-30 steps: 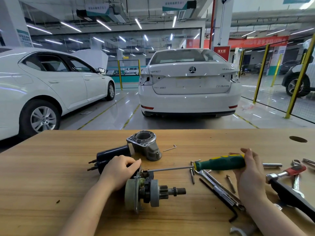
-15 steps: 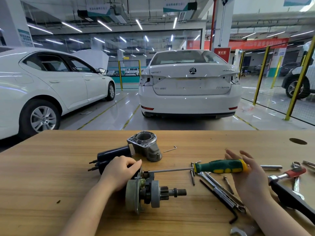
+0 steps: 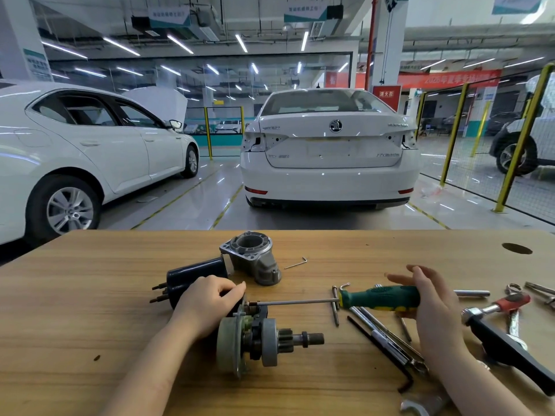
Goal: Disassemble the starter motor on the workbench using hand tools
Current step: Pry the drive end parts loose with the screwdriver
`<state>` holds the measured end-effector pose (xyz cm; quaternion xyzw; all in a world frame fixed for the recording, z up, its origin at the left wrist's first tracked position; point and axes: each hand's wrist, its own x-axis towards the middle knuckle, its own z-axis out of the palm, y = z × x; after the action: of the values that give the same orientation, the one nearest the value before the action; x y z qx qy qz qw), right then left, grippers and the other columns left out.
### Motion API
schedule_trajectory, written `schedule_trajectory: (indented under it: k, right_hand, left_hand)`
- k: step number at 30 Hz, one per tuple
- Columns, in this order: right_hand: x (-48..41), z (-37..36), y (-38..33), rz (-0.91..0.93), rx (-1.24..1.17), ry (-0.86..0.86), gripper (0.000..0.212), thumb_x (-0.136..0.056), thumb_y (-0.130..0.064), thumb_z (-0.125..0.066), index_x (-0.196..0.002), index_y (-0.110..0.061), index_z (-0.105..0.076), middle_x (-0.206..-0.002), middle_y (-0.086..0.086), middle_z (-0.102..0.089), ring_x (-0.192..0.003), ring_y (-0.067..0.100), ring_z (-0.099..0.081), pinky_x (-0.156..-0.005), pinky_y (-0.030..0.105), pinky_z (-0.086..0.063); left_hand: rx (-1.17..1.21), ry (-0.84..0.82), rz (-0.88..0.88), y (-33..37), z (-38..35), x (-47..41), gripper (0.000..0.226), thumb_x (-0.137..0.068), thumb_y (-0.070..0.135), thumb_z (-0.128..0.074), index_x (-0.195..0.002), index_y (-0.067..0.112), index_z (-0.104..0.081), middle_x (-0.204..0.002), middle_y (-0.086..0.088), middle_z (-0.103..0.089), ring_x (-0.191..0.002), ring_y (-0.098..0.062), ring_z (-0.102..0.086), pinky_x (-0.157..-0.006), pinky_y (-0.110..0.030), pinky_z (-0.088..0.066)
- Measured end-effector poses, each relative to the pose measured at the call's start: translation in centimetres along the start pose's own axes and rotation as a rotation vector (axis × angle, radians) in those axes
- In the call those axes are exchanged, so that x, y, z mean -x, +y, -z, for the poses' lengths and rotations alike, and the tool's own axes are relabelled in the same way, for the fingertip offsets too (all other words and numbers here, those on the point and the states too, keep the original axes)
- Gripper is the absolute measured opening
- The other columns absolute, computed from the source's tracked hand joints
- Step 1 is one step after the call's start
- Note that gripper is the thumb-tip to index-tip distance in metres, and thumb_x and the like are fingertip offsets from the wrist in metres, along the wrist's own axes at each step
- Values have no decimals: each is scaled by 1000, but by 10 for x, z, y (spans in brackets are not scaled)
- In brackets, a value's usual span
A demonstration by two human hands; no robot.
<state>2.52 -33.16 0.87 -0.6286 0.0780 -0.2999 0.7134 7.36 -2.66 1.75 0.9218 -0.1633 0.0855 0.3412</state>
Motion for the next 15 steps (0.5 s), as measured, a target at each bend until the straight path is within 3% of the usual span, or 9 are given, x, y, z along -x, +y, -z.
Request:
schedule_trajectory:
  k: [3, 5, 7, 10, 13, 15]
  right_hand:
    - [1, -1, 3, 80, 116, 19, 15, -97, -23, -41, -98, -16, -54, -79, 10, -63, -72, 24, -58, -49, 30, -45]
    - [0, -1, 5, 111, 151, 24, 17, -97, -23, -41, -101, -11, -53, -77, 9, -61, -71, 20, -57, -53, 25, -43]
    - [-1, -2, 5, 126, 151, 32, 15, -96, -22, -43, -102, -11, -52, -78, 7, -62, -75, 18, -58, -57, 22, -44]
    - [-1, -2, 5, 109, 79, 28, 16, -94, -22, -48, -108, -15, -47, -88, 5, -61, -80, 18, -59, -53, 17, -52]
    - [-3, -1, 7, 109, 18, -3, 17, -92, -20, -52, -108, -25, -47, -95, 2, -57, -89, 18, -57, -72, 25, -53]
    - [-4, -1, 7, 102, -24, -55, 21, -92, -15, -51, -103, -32, -49, -98, 2, -57, -91, 16, -56, -77, 21, -52]
  left_hand:
    - [0, 7, 1, -1, 0, 0, 57, -94, 32, -50, -37, 30, -52, -36, 9, -43, -39, -4, -39, -54, -26, -33]
    - [8, 8, 7, -1, 1, 0, 56, -93, 37, -51, -37, 29, -52, -36, 9, -43, -39, -4, -40, -54, -26, -34]
    - [12, 5, 14, 1, 1, 2, 51, -89, 50, -51, -41, 36, -57, -37, 12, -47, -40, -2, -43, -54, -26, -33]
    - [8, 28, 56, 1, 2, 3, 52, -66, 79, -43, -60, 35, -69, -54, 13, -63, -55, -2, -55, -56, -24, -41]
    - [5, 27, 71, 0, 2, 2, 70, -52, 88, -37, -69, 30, -72, -65, 12, -68, -66, -3, -61, -62, -25, -46]
    - [12, 23, 75, -1, 2, 2, 70, -50, 88, -37, -69, 30, -72, -66, 12, -69, -66, -3, -61, -64, -27, -48]
